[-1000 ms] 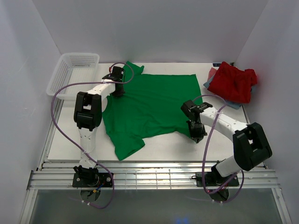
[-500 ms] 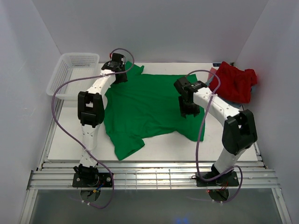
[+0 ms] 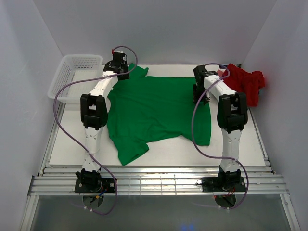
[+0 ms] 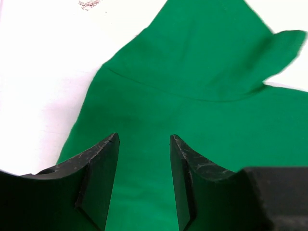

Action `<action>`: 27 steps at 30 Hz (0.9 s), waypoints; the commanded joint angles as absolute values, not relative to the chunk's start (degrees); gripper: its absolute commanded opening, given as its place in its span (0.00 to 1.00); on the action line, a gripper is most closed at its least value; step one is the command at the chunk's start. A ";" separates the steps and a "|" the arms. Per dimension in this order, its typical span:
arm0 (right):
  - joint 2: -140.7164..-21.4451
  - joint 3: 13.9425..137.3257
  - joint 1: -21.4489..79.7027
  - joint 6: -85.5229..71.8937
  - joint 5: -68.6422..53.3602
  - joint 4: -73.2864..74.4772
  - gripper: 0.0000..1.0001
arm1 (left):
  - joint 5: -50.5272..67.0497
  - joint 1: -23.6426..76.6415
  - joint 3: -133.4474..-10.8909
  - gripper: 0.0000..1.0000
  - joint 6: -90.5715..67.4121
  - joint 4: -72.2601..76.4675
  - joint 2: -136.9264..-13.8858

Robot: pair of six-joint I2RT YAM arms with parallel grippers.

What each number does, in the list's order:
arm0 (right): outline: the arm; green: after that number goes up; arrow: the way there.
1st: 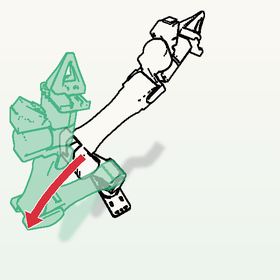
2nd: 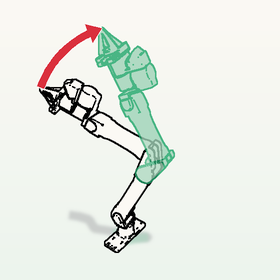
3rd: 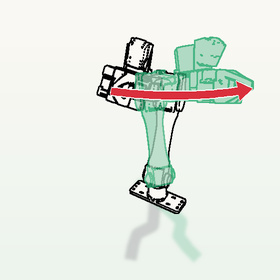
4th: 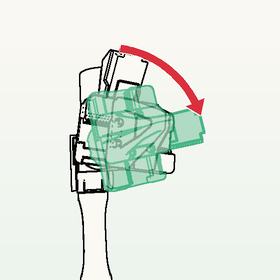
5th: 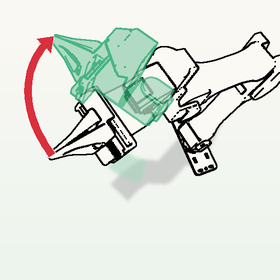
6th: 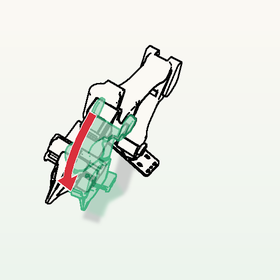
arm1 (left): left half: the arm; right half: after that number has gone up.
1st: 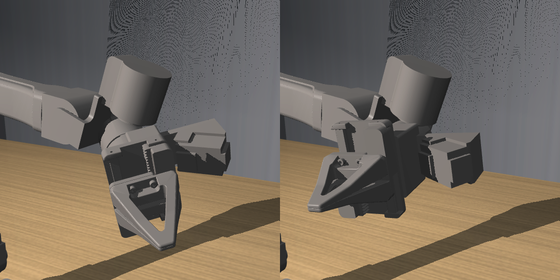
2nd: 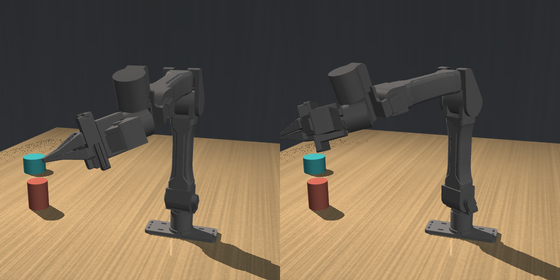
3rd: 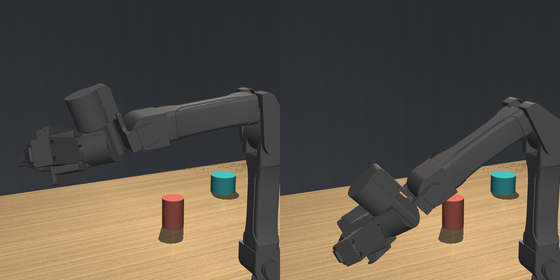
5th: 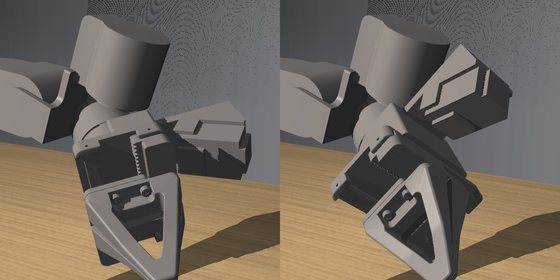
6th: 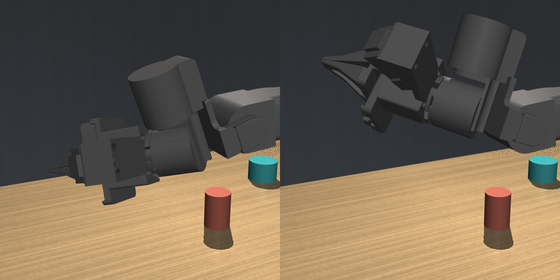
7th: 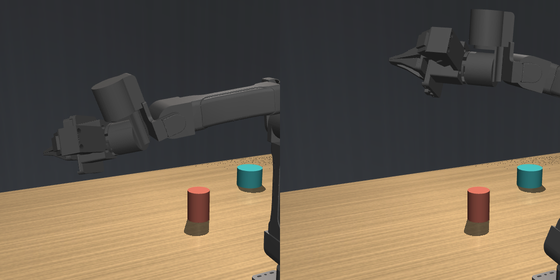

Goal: Fold and stack the t-shirts
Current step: Flatten the tshirt out

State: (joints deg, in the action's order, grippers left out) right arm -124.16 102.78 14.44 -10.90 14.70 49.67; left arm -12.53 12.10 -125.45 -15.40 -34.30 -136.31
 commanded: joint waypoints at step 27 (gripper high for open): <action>-142.47 122.87 5.19 -5.45 -1.49 26.28 0.52 | -20.48 11.25 -121.81 0.69 -6.50 8.88 -145.10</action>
